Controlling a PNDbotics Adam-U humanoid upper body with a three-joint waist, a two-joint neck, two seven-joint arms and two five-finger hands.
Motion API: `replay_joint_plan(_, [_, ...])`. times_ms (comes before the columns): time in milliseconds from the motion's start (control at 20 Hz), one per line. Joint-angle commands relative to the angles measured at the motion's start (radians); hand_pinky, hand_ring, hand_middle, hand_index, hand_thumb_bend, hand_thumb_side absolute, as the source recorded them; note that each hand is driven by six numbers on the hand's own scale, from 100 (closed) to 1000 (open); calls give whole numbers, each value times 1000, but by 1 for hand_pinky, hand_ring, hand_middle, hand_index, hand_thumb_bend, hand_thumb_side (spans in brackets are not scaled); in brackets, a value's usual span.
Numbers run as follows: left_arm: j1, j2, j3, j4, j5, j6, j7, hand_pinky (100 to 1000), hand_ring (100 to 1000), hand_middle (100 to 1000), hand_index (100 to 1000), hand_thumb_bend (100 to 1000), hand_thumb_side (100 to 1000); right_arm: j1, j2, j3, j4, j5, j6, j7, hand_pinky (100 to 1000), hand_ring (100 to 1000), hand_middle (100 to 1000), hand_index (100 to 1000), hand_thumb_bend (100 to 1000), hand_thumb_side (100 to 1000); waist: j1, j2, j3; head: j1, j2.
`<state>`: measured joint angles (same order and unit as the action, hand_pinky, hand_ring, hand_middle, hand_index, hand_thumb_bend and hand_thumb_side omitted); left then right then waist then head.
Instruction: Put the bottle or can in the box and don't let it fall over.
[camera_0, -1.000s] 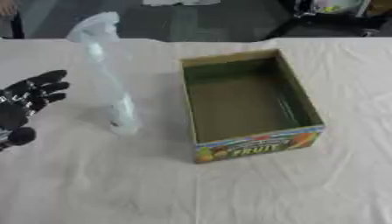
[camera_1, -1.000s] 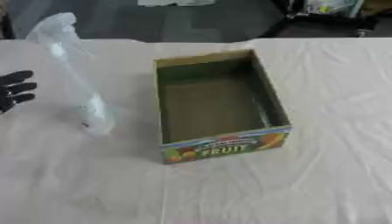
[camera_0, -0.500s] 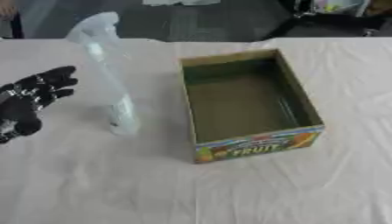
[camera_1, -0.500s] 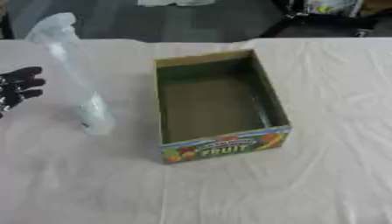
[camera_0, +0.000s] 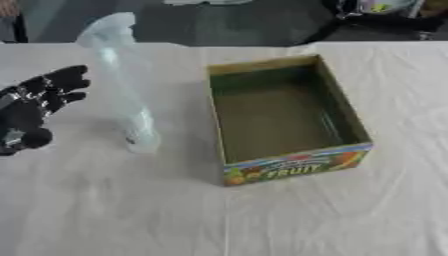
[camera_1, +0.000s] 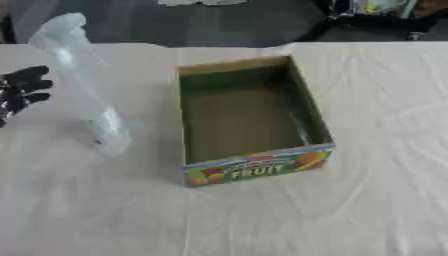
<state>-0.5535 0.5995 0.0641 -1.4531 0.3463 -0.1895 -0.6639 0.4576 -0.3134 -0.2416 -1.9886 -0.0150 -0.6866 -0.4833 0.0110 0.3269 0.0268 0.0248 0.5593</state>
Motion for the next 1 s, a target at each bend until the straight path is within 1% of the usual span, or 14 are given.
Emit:
replay_joint_plan(50, [-23,23,0,4,-7,3,1,1000,1000,1000,909,787,468,-1,-11,-2,-11,7,-9,-5,978,1000,1000,966,100,473,1,-10,-1,5,-11])
replay_joint_plan(550, [-53,20,-6,43,-34,-18,11,1000,1000,1000,918,817,482,-10,-10,4,-11,15,-2,-3,979,1000,1000,967,100,470,5,-3,-6,10,-13])
replay_joint_plan(1000, [-76,17,-12,66,-42,-7,16,1000,1000,1000,922,808,476,-16,-9,9,-11,19,2,0,979,1000,1000,968,100,470,6,2,-11,14,-22])
